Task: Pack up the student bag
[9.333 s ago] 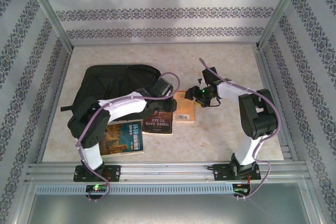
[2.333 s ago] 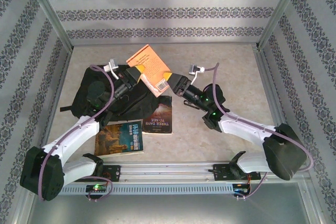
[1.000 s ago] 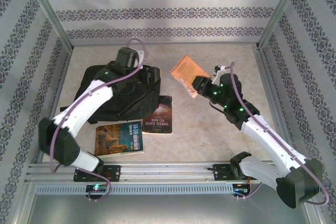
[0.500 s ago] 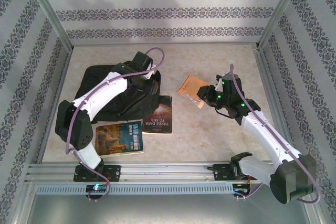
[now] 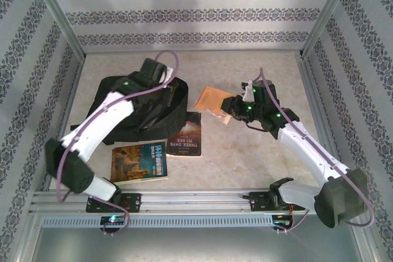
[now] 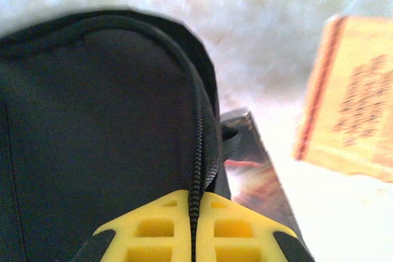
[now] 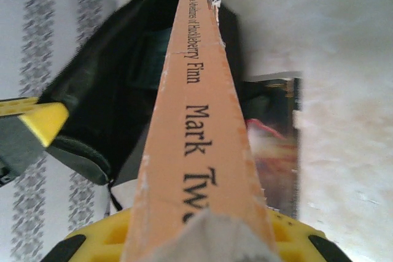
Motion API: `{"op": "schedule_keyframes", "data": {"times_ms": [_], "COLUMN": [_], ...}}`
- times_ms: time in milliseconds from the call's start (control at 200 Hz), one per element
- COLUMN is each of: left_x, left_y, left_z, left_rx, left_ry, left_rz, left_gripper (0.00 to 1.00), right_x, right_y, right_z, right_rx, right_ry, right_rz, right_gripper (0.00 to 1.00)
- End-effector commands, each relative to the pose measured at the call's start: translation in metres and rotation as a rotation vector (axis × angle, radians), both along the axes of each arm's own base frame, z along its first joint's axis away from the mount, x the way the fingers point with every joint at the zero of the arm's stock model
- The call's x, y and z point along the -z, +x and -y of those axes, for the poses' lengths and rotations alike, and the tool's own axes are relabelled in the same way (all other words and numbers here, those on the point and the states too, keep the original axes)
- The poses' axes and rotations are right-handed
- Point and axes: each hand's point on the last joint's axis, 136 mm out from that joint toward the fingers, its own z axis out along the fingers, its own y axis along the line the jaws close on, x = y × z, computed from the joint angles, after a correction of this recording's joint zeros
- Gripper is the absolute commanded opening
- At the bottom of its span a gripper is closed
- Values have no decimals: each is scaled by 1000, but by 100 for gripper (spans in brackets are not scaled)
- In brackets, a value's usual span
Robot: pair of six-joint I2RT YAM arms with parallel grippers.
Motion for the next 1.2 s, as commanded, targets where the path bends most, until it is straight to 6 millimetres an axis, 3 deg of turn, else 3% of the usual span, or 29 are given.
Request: {"op": "schedule_keyframes", "data": {"times_ms": [0,145,340,375,535,605,734,864,984,1109,1194], "left_x": [-59,-84,-77,-72,-40,-32,-35,-34,-16,8,12], "left_y": [-12,-36,-64,-67,-71,-67,-52,-36,-21,-17,-19], "left_z": [3,-2,1,1,-7,-16,-36,-37,-34,-22,-8], "left_rx": [-22,-27,0,-2,-23,-58,-115,-87,-61,-24,9], "left_ry": [-167,-281,-394,-399,-315,-247,-127,-52,13,-59,-148], "left_rz": [147,189,142,132,54,40,75,50,8,-85,-119], "left_gripper": [0,0,0,6,52,61,73,75,75,63,52], "right_x": [-62,-77,-49,-43,-41,-43,-43,-42,-42,-36,-33], "right_y": [1,-4,-8,-7,-11,-12,-16,-21,-24,-22,-22], "right_z": [-32,-53,-83,-86,-97,-97,-98,-100,-101,-99,-99], "right_rx": [-130,-175,-225,-225,-250,-250,-260,-274,-279,-264,-259], "right_ry": [116,154,185,206,256,258,254,257,255,244,241], "right_rz": [166,147,-64,-101,-115,-101,-91,-89,-86,-97,-105], "right_gripper": [0,0,0,0,0,0,0,0,0,0,0]}}
